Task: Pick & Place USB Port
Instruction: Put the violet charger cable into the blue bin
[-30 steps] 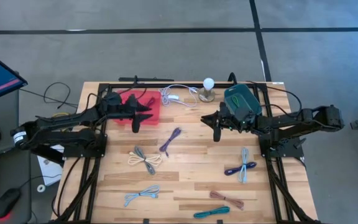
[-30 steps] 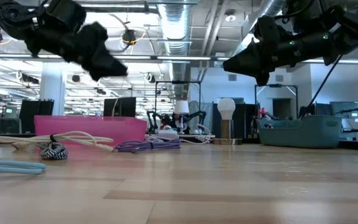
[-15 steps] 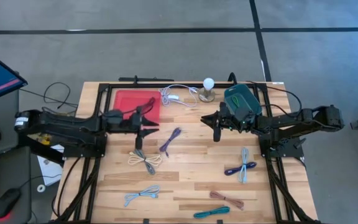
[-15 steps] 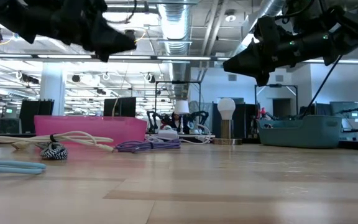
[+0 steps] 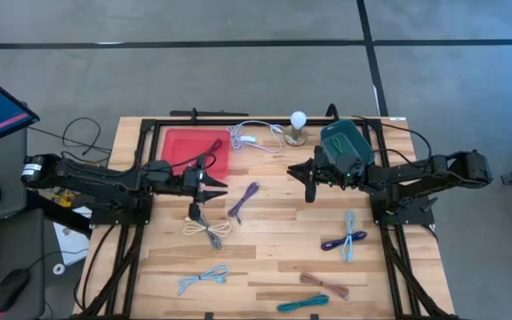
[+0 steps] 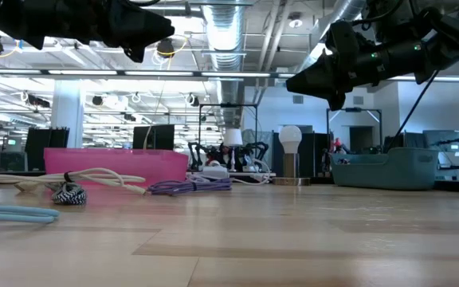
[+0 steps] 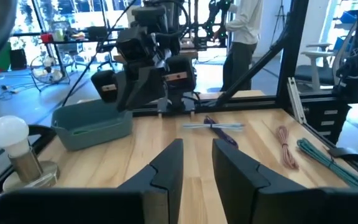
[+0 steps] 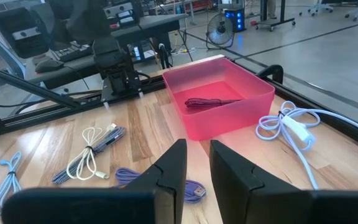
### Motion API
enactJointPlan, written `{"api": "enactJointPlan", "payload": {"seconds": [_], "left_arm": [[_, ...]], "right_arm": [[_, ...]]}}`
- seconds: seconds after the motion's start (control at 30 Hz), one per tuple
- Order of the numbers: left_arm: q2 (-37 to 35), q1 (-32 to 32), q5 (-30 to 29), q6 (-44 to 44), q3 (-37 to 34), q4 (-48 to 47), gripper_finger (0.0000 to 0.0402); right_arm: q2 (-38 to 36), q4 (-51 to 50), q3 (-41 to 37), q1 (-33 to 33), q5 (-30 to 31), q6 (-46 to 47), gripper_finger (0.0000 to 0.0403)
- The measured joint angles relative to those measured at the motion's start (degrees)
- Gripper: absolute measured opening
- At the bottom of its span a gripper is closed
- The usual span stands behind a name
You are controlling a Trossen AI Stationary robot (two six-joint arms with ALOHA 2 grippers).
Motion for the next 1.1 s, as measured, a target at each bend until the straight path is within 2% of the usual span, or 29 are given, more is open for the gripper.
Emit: {"api": "enactJointPlan", "payload": {"seconds": [0.6, 0.73, 0.83, 1.0, 1.1], "left_arm": [[0.00, 0.10, -0.04, -2.07, 0.00, 0.25, 0.0086], [0.20, 1.15, -6.25, -10.71, 0.00, 0.21, 0.0086], [1.96, 1.89, -7.58, -11.44, 0.14, -0.76, 0.0086], [7.81, 2.34, -7.98, -11.97, 5.47, -2.98, 0.0086], [11.92, 2.28, -11.93, -12.06, 10.97, -10.56, 0.0086]], "right_arm": [[0.00, 0.13, 0.02, 0.09, 0.00, 0.00, 0.0063], [-0.04, 1.12, 0.04, 0.09, 0.00, -0.02, 0.0063], [-0.04, 1.10, 0.04, 0.02, 0.00, -0.17, 0.0063], [-0.04, 0.89, 0.04, -0.02, 0.00, -0.13, 0.0063], [-0.04, 0.67, 0.04, -0.02, 0.00, -0.11, 0.0063]]}}
